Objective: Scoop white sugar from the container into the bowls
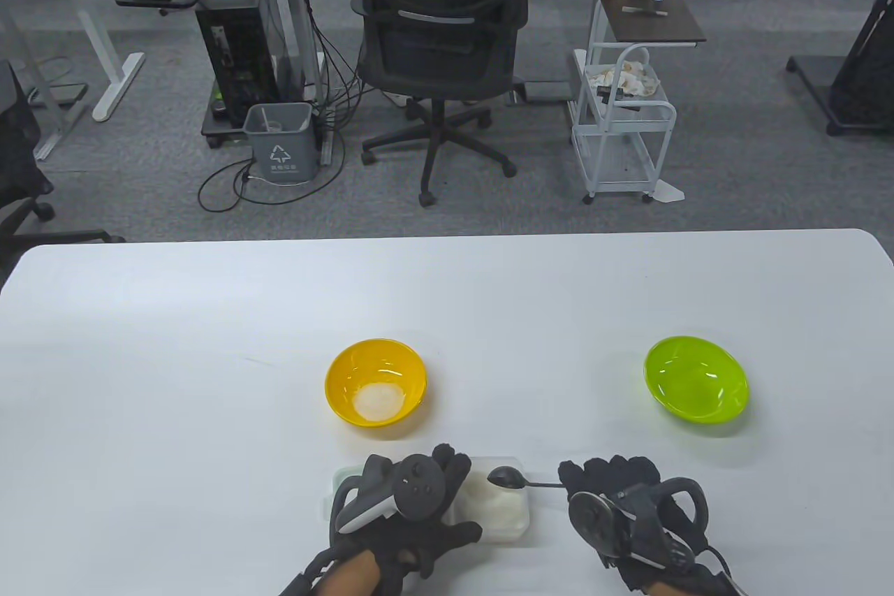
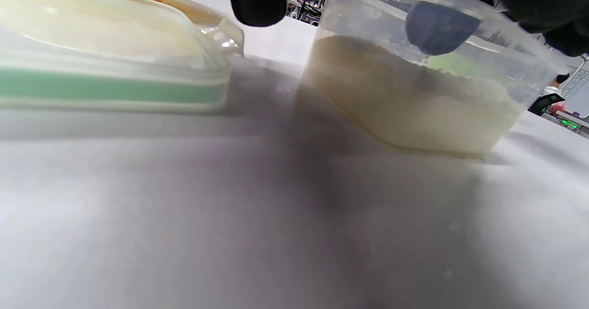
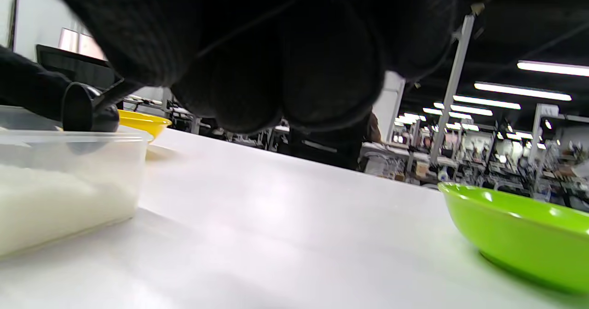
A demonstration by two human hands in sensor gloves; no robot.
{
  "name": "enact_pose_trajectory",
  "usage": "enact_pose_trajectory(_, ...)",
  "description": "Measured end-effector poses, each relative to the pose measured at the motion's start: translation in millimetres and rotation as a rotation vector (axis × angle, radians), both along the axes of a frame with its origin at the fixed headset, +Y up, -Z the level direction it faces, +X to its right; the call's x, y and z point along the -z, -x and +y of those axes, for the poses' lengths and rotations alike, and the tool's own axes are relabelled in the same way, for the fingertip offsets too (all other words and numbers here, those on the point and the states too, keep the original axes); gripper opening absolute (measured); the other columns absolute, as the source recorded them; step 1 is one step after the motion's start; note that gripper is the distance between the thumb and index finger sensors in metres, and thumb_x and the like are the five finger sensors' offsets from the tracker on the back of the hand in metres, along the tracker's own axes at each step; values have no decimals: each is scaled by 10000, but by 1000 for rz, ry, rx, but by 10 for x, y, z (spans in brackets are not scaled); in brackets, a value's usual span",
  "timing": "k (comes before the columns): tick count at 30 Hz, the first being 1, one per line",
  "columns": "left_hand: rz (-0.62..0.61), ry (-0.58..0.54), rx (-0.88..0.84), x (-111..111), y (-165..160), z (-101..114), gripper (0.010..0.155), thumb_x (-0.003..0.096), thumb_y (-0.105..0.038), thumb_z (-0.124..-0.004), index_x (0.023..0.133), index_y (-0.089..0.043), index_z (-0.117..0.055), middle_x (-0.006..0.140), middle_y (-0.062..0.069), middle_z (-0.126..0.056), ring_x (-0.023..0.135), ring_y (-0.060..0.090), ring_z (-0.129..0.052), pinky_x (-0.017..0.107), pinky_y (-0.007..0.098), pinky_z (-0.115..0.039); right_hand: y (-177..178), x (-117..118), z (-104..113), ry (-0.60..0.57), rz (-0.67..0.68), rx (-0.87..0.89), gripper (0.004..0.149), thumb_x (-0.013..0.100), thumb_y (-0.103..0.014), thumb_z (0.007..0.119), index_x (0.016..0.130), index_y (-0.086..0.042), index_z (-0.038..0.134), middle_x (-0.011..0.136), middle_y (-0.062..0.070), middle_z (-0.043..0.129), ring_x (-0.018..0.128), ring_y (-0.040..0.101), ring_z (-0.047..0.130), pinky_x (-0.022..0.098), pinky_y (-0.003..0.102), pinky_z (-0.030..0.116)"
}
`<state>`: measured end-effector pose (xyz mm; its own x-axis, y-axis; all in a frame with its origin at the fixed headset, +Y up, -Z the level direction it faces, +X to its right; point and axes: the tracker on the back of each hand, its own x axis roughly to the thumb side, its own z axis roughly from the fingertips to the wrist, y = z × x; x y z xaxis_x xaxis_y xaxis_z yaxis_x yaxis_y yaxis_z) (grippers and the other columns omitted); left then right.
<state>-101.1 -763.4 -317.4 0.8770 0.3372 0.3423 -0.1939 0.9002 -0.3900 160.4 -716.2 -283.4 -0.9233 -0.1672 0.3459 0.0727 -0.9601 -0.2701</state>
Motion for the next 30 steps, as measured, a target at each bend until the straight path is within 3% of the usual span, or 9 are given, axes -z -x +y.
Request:
enact_pose_trajectory(9,3,12,-8,-4,15,-8,935,356,-748,-702,1138,-390,-334,1240,-61,-332,1164,283,-562,844,575,-398,247,-131,-63,-134,44,-193,427,439,-427,809,855,-359,878,707,20,997,421,231,1004,558,453,776)
enact_pose_trajectory(15,8,18,-13,-5,16,-13,935,358,-745,-705,1137,-391,-330,1238,-48,-354,1156,278,-584,842,570,-417,338,-177,-47,-122,84,-241,422,433,-450,807,836,-358,893,654,19,1012,342,219,991,535,441,790)
enact_pose_trajectory(20,11,22,-16,-5,16,-19,932,358,-744,-704,1136,-392,-328,1235,-41,-375,1151,276,-597,841,566,-427,346,-172,-35,-36,109,-206,420,433,-455,803,829,-350,898,621,14,1019,298,206,983,508,431,803)
enact_pose_trajectory(30,10,29,-17,-2,11,-30,932,361,-743,-701,1134,-392,-316,1232,-30,-391,1145,273,-610,839,563,-441,151,58,-103,351,2,139,419,443,-452,803,825,-317,910,572,23,1033,231,184,979,450,423,826)
